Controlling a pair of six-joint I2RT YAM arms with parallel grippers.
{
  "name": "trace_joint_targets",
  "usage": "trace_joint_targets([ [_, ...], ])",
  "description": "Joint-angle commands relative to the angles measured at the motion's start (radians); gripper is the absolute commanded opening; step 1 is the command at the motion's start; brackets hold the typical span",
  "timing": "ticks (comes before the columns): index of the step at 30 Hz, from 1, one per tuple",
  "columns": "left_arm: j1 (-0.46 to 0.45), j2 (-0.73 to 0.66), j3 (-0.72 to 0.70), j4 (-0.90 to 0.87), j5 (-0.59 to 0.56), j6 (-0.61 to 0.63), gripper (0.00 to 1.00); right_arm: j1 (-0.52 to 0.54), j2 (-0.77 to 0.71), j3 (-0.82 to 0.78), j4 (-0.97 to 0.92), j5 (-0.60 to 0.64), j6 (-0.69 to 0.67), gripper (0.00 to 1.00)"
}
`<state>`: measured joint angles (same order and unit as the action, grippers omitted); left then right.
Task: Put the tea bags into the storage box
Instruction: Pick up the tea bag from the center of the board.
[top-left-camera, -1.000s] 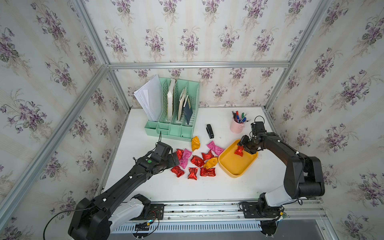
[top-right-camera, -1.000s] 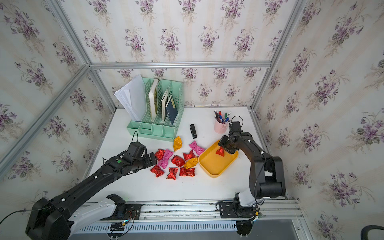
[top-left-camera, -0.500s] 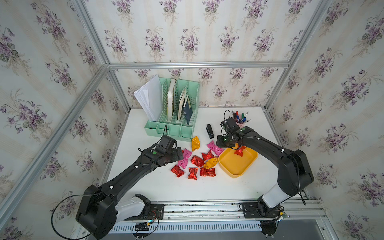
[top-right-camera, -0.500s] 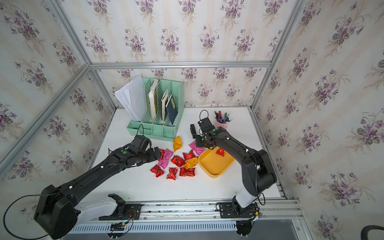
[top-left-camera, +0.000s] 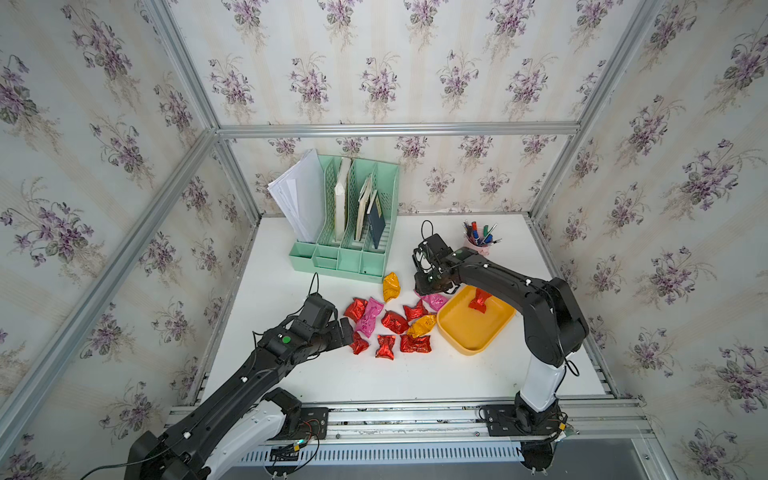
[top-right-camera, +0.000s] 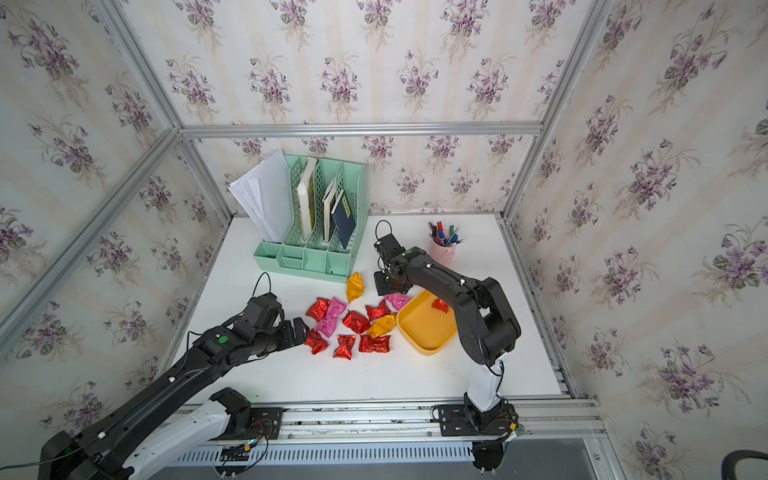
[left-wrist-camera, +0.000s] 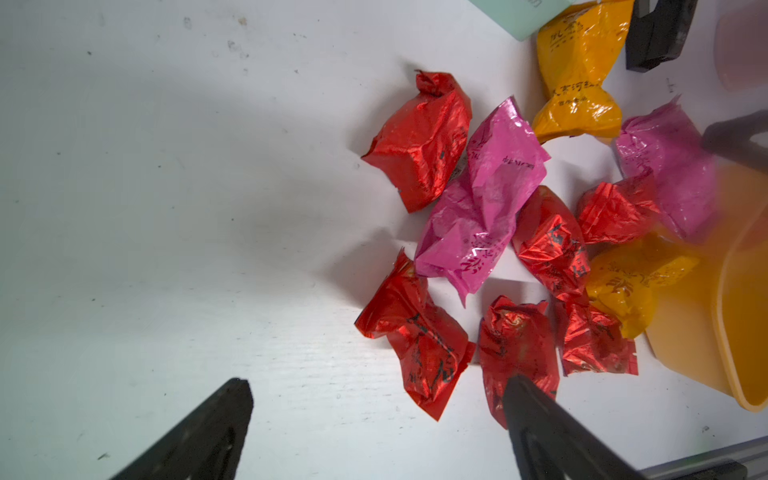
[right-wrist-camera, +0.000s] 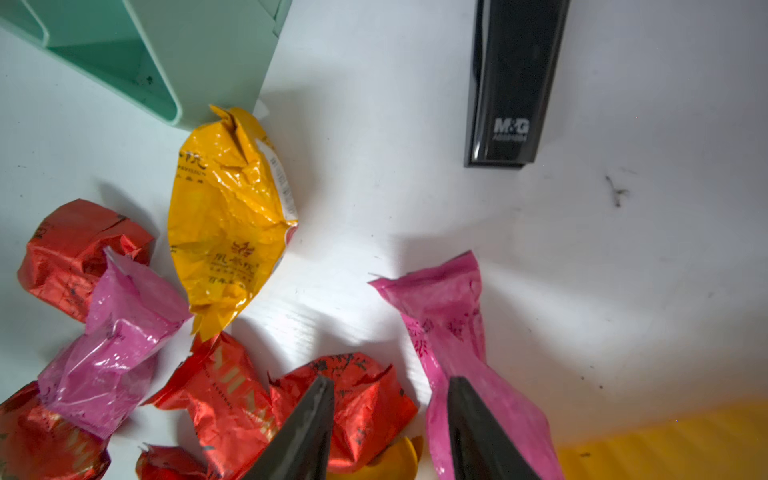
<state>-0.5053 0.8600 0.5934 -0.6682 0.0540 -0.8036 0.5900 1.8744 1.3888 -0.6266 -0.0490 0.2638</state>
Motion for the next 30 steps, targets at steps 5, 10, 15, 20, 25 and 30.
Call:
trace_joint_targets([
  [5, -0.001, -0.039, -0.010, -0.028, -0.018, -0.039, 0.99, 0.003, 0.087, 0.094, -0.097, 0.202, -0.041, 0.38],
  [10, 0.000, -0.062, -0.024, -0.025, -0.034, -0.060, 0.99, 0.002, 0.091, 0.089, -0.112, 0.214, -0.091, 0.35],
  [15, -0.001, -0.058, -0.026, -0.013, -0.039, -0.077, 0.99, 0.002, 0.107, 0.065, -0.098, 0.155, -0.092, 0.26],
  [20, -0.001, -0.043, -0.011, -0.004, -0.042, -0.093, 0.99, 0.003, 0.098, 0.068, -0.094, 0.118, -0.082, 0.10],
  [25, -0.001, -0.043, -0.009, -0.004, -0.046, -0.098, 0.99, 0.002, 0.053, 0.093, -0.094, 0.121, -0.032, 0.00],
  [30, -0.001, -0.036, -0.001, -0.008, -0.035, -0.076, 0.99, 0.001, -0.048, 0.089, -0.080, 0.160, 0.097, 0.00],
])
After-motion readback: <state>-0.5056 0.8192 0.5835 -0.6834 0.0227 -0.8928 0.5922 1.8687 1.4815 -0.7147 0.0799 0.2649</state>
